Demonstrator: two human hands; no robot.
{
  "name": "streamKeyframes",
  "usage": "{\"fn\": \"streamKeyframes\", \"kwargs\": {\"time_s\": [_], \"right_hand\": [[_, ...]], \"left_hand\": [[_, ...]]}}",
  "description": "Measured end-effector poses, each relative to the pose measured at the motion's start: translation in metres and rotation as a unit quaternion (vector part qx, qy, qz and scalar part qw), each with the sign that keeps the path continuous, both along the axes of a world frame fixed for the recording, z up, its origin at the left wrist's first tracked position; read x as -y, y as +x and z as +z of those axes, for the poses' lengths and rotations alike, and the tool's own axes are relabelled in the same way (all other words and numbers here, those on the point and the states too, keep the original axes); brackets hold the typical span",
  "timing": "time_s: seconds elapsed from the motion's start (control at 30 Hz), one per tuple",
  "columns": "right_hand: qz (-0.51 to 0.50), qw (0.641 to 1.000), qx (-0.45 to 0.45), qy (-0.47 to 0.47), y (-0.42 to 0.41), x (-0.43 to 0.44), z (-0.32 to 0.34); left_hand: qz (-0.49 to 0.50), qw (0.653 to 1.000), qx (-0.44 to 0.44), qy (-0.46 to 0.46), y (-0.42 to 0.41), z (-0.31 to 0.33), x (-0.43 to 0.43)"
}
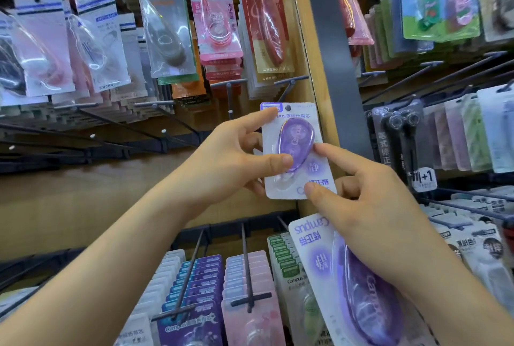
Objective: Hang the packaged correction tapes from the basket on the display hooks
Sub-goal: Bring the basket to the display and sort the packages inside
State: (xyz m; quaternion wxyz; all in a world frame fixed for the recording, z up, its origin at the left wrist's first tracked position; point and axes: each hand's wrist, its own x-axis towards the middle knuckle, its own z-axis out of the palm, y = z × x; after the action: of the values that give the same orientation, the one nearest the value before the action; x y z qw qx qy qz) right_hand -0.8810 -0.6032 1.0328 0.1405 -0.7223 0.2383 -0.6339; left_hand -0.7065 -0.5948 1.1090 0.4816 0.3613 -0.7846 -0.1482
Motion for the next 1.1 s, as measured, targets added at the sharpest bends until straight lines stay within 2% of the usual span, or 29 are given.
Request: {"fn": "streamKeyframes", "kwargs": {"time_s": [0.07, 0.17, 0.23, 0.37, 0.5, 0.67, 0.73, 0.83, 0.9, 0.97, 1.03, 1.1], "right_hand": [[-0.035, 0.999, -0.013, 0.003, 0.001, 0.003, -0.003], [-0.142, 0.989, -0.037, -0.024, 0.003, 0.008, -0.010], [-0.180, 0.982, -0.014, -0.053, 0.006, 0.009, -0.011], [-0.177, 0.978, 0.045, -0.098, 0.010, 0.011, -0.013], [-0.187, 0.976, 0.032, -0.110, 0.018, 0.008, -0.016], [-0.212, 0.970, 0.039, -0.113, 0.022, 0.010, -0.016], [-0.197, 0.972, 0.064, -0.114, 0.022, 0.012, -0.016], [-0.190, 0.966, 0.110, -0.133, 0.021, 0.016, -0.013], [-0.172, 0.963, 0.151, -0.141, 0.019, 0.017, -0.009], [-0.155, 0.960, 0.192, -0.134, 0.019, 0.019, -0.005], [-0.143, 0.954, 0.236, -0.119, 0.019, 0.021, -0.001], [-0.111, 0.943, 0.298, -0.098, 0.018, 0.023, 0.004]], "left_hand": [[0.010, 1.000, 0.004, 0.010, 0.001, 0.000, 0.003], [0.039, 0.999, 0.002, 0.021, 0.003, -0.005, 0.014], [0.084, 0.996, 0.006, 0.002, 0.005, -0.012, 0.030], [0.174, 0.984, 0.007, -0.034, 0.013, -0.019, 0.088], [0.256, 0.962, 0.043, -0.081, 0.018, -0.021, 0.144], [0.249, 0.967, 0.045, -0.040, 0.021, -0.019, 0.177], [0.272, 0.958, 0.087, -0.029, 0.021, -0.020, 0.180], [0.328, 0.926, 0.185, -0.038, 0.016, -0.021, 0.155], [0.277, 0.947, 0.155, -0.047, 0.010, -0.025, 0.118], [0.133, 0.989, 0.051, 0.035, 0.005, -0.034, 0.067], [-0.014, 0.989, 0.014, 0.145, 0.006, -0.045, 0.022], [-0.107, 0.977, 0.058, 0.174, 0.009, -0.058, -0.010]]}}
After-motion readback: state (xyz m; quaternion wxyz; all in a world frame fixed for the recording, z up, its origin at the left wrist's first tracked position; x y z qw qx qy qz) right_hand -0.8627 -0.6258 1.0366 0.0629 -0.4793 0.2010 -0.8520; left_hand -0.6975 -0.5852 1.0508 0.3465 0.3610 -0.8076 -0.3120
